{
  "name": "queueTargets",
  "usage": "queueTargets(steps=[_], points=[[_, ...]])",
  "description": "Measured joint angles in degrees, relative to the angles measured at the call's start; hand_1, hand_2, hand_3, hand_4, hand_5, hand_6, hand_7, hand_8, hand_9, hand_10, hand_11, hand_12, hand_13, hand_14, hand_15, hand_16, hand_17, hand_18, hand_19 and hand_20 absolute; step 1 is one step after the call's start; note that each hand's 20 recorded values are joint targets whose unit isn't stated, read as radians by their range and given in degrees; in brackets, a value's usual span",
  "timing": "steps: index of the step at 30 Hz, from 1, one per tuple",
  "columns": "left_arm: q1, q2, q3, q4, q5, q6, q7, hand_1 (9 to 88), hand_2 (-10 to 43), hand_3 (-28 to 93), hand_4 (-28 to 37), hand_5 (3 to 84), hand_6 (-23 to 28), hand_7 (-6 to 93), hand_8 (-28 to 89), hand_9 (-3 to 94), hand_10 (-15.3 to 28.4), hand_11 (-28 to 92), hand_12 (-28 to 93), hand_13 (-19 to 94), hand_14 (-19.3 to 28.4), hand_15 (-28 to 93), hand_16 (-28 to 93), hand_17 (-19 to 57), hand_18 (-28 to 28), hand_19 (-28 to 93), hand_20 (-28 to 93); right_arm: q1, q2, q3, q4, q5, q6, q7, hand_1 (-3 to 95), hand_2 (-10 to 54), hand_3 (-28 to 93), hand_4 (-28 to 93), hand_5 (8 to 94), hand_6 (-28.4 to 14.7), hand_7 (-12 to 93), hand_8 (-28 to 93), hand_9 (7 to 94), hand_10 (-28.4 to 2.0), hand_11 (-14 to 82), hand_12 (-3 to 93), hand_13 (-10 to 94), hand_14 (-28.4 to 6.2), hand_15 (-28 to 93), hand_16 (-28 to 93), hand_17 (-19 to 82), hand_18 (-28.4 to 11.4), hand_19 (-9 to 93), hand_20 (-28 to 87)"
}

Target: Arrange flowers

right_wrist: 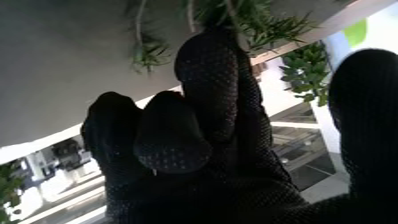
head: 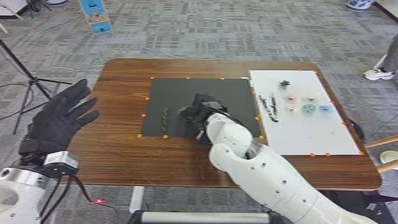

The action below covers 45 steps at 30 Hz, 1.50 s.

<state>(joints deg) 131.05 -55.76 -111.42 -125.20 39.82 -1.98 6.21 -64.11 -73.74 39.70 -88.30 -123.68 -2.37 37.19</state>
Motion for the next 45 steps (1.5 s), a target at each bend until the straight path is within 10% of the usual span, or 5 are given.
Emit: queueTargets(steps=[8,16,28,36,45], points=[[0.2,-0.34,0.0,-0.03,0.01,0.01,0.03,26.2,-9.5,63,-28.3,22.8,0.5,20.9,-12,18.0,7.6,15,15,16,12.1,13,2,-11.1,19.0,37,6,-2.3,0.4,4.0,-4.1,2.4,1.5,-2.1,16.6,4.8,72,-20,53.4,-6.6,13,-6,74.2,-15.3,47.6,35.6,73,-10.4,79,39,46,-21.8,93,66],[0.8,-0.72,-0.25,-0.36,0.0,0.19,0.29,26.2,-9.5,64,-28.3,22.6,1.2,18.5,-11,17.0,7.9,13,17,13,10.4,9,5,-10.0,16.4,35,7,-3.7,5.3,5.4,-8.9,7.8,17.0,-13.8,19.3,12.9,85,-13,53.0,-3.9,15,-7,63.3,-15.6,48.4,34.7,58,-15.7,77,35,30,-23.2,88,54],[3.5,-1.67,-1.95,-1.69,-0.02,2.08,1.84,25.7,-9.5,64,-28.3,22.7,1.3,17.7,-10,17.0,7.9,12,18,13,10.0,9,7,-10.9,17.3,35,9,-11.2,20.0,20.5,-13.5,42.1,-10.1,-26.8,30.6,20.3,90,-5,63.6,-3.1,18,-10,71.7,-12.6,41.8,49.7,65,-14.0,79,35,35,-23.0,93,52],[3.4,-1.72,-1.93,-1.68,-0.02,2.08,1.79,25.5,-9.5,64,-28.3,22.7,1.2,17.6,-10,17.0,7.8,11,19,13,9.9,10,7,-11.2,17.8,36,9,-13.6,22.6,20.3,-13.8,53.0,-9.0,-22.3,28.3,24.4,91,-3,67.8,-2.3,19,-11,77.0,-12.7,47.0,45.2,69,-12.8,80,34,40,-22.7,93,58],[3.3,-1.72,-1.93,-1.67,-0.02,2.06,1.65,25.1,-9.5,64,-28.3,22.8,1.1,17.0,-10,17.3,7.9,11,19,13,10.2,10,7,-11.2,17.9,36,9,-13.1,23.1,13.8,-16.8,23.4,-3.6,-17.9,27.4,26.3,90,-4,67.6,-2.6,19,-11,77.3,-12.9,49.6,43.4,71,-12.6,80,35,42,-23.1,93,61]])
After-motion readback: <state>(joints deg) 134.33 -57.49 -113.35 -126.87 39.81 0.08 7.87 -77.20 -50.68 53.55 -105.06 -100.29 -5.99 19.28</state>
